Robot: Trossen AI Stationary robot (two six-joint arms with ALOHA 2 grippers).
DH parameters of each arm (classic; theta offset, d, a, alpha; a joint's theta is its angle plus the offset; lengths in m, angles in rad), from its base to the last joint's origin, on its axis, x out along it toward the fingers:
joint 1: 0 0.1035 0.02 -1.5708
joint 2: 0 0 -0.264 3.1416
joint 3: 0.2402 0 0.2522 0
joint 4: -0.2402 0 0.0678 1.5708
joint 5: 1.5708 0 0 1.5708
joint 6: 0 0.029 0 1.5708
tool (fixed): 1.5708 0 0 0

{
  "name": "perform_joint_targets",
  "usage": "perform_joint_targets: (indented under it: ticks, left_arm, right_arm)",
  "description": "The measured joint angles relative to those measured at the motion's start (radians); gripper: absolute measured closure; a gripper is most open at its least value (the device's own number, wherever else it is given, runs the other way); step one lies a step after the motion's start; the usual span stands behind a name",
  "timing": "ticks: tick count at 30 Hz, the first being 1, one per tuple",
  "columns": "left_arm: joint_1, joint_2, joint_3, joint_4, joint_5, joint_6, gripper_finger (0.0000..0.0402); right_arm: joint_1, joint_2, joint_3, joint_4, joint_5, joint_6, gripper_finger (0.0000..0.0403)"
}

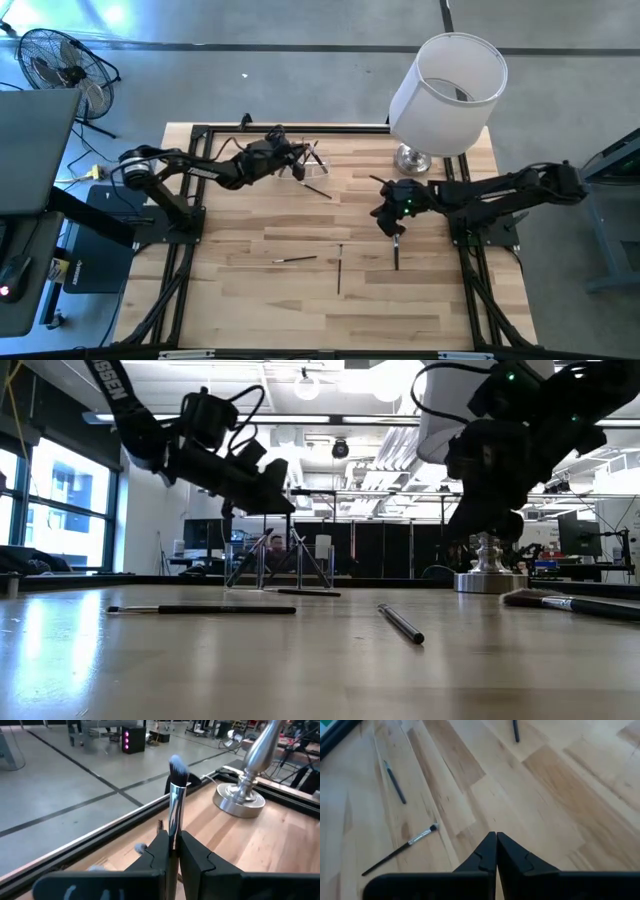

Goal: Put items in baskets/containers
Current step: Put the foundation brush into the transparent organizer, then put the highlighter brush into the transparent organizer

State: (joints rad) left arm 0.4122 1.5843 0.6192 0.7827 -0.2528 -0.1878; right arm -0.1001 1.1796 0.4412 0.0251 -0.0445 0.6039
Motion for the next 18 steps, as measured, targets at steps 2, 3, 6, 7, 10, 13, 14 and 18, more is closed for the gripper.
perform_joint_targets:
  ticks: [2,3,6,7,10,13,14,18]
  left_arm:
    - [0.000,0.011,0.008,-0.004,-0.004,0.000,0.0385]
    - [0.000,0.011,0.009,-0.010,-0.011,0.000,0.0385]
    - [0.000,0.011,0.011,-0.040,-0.013,-0.002,0.0382]
    - [0.000,0.011,0.011,-0.059,-0.005,-0.005,0.0378]
    - [0.000,0.011,0.011,-0.080,0.013,-0.035,0.0359]
    - [0.000,0.011,0.011,-0.085,0.017,-0.067,0.0338]
    - [0.000,0.011,0.011,-0.084,0.024,-0.077,0.0333]
    - [0.000,0.011,0.011,-0.084,0.029,-0.090,0.0324]
  right_arm:
    - [0.000,-0.015,0.000,-0.004,0.007,-0.007,0.0400]
    - [0.000,-0.022,0.000,-0.005,0.008,-0.015,0.0401]
    - [0.000,-0.032,0.000,-0.006,0.013,-0.035,0.0401]
    - [0.000,-0.032,0.000,-0.008,0.013,-0.039,0.0400]
    - [0.000,-0.032,0.000,-0.009,0.013,-0.054,0.0401]
    - [-0.002,-0.032,0.000,-0.009,0.014,-0.070,0.0401]
    - [-0.005,-0.032,0.000,-0.009,0.013,-0.070,0.0401]
    - [-0.013,-0.032,0.000,-0.008,0.012,-0.082,0.0402]
